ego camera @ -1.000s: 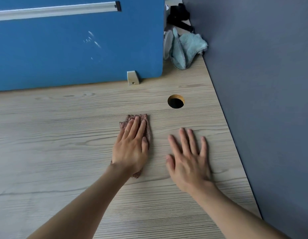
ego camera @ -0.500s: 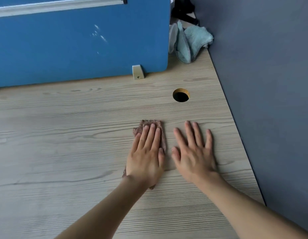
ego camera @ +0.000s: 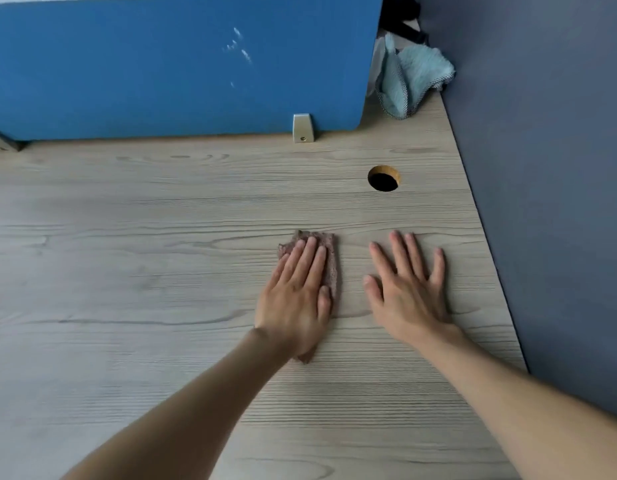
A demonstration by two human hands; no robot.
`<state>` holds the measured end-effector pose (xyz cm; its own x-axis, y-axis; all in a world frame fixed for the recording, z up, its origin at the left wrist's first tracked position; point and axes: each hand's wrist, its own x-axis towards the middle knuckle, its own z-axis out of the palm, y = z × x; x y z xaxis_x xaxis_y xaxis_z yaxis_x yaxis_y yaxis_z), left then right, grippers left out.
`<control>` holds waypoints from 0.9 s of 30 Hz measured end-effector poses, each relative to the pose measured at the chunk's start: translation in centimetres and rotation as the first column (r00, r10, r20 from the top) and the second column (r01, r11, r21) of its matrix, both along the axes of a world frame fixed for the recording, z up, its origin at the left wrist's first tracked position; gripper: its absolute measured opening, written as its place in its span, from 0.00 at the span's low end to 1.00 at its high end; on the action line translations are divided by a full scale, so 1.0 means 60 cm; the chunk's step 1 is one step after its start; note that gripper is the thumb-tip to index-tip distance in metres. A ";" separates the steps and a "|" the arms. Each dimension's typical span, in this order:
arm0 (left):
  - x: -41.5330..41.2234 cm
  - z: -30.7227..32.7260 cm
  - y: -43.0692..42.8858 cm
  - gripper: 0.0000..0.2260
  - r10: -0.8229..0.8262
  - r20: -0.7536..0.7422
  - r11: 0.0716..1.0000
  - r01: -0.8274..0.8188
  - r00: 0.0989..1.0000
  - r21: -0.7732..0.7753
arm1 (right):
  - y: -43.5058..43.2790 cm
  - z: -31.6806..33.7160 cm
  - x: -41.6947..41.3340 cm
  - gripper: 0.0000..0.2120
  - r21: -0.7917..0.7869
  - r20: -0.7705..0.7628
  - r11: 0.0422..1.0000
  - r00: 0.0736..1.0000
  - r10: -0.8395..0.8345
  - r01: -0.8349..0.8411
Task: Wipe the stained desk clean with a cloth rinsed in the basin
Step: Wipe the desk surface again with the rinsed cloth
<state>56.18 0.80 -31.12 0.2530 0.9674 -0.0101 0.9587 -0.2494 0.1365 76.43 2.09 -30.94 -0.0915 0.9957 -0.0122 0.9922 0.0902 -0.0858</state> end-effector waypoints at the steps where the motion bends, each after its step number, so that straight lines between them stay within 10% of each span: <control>1: -0.016 -0.002 0.008 0.30 0.058 -0.003 0.998 -0.058 0.998 0.010 | -0.014 0.002 0.003 0.31 0.008 -0.024 1.000 1.000 -0.003 0.003; 4: -0.011 -0.001 -0.002 0.30 0.213 -0.004 0.977 -0.213 0.977 -0.005 | -0.076 -0.002 0.002 0.31 0.031 -0.006 0.999 0.999 0.033 -0.033; 10: 0.038 0.004 -0.079 0.29 -0.059 0.033 0.998 0.060 0.998 -0.032 | -0.095 -0.014 -0.006 0.30 0.064 0.058 0.997 0.998 0.030 -0.034; 17: 0.014 0.002 -0.078 0.30 0.139 0.016 0.990 -0.139 0.990 -0.015 | -0.094 -0.015 -0.006 0.31 0.046 0.067 0.999 0.998 0.011 -0.014; 22: 0.024 -0.001 -0.115 0.28 -0.037 0.052 0.999 0.038 0.998 -0.018 | -0.092 -0.014 -0.005 0.31 0.024 0.072 1.000 0.997 0.014 -0.015; 27: 0.001 0.001 -0.106 0.30 0.218 0.024 0.976 -0.218 0.976 0.003 | -0.092 -0.014 -0.003 0.31 0.030 0.059 0.999 0.998 0.011 -0.013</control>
